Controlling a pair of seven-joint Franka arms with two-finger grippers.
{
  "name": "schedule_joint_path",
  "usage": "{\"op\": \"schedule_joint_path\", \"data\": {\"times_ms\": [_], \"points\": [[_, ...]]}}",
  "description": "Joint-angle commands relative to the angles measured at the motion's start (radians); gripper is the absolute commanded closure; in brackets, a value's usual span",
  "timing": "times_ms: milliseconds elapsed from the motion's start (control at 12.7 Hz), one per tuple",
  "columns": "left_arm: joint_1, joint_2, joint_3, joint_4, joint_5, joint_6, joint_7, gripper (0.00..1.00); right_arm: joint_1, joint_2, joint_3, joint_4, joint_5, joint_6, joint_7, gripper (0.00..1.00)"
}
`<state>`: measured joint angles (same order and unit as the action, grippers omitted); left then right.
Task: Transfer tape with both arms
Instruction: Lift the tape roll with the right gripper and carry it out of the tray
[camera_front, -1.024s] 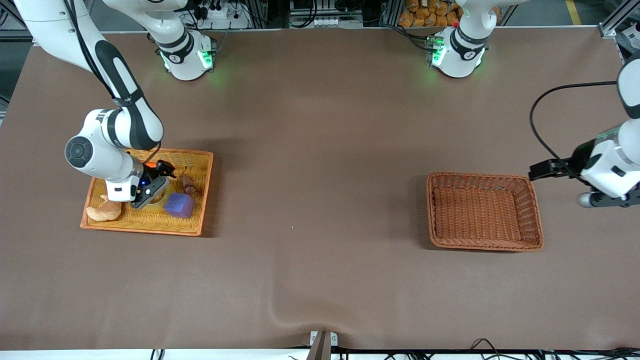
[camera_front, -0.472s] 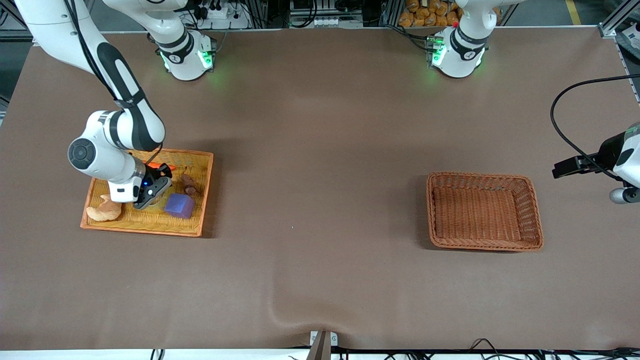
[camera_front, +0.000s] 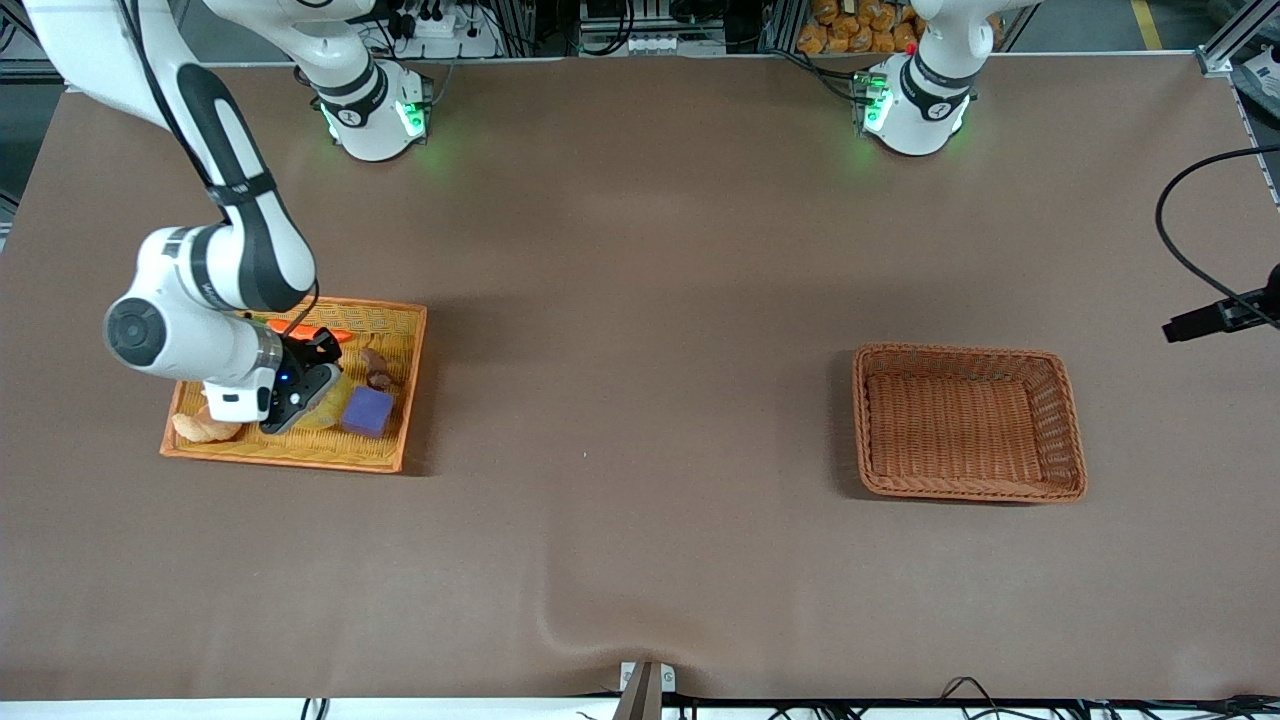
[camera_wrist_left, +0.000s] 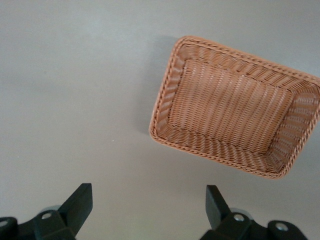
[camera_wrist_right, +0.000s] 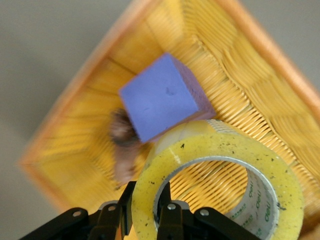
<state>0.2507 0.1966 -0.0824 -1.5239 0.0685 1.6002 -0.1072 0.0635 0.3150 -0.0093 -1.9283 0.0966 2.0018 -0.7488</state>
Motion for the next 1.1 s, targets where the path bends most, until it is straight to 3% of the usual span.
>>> {"op": "schedule_joint_path", "data": {"times_ms": [0,236,394,866,1024], "points": [[0.007,-0.011,-0.008,-0.016,0.021,-0.043,-0.064,0.0,0.093,-0.027,-0.001,0.173,0.008,-0.217,0.157,1.0],[0.01,-0.01,-0.008,-0.012,0.021,-0.052,-0.135,0.0,0.344,-0.005,-0.003,0.294,0.002,-0.225,0.487,1.0],[0.044,-0.014,-0.008,-0.01,0.022,-0.052,-0.135,0.0,0.471,0.089,-0.001,0.377,0.012,-0.198,0.729,1.0],[0.134,-0.022,-0.008,0.014,0.019,-0.052,-0.131,0.0,0.728,0.471,-0.001,0.63,0.02,0.21,1.208,1.0],[0.147,-0.023,-0.01,0.021,0.019,-0.052,-0.12,0.0,0.788,0.565,-0.005,0.698,0.014,0.272,1.324,1.0]]}}
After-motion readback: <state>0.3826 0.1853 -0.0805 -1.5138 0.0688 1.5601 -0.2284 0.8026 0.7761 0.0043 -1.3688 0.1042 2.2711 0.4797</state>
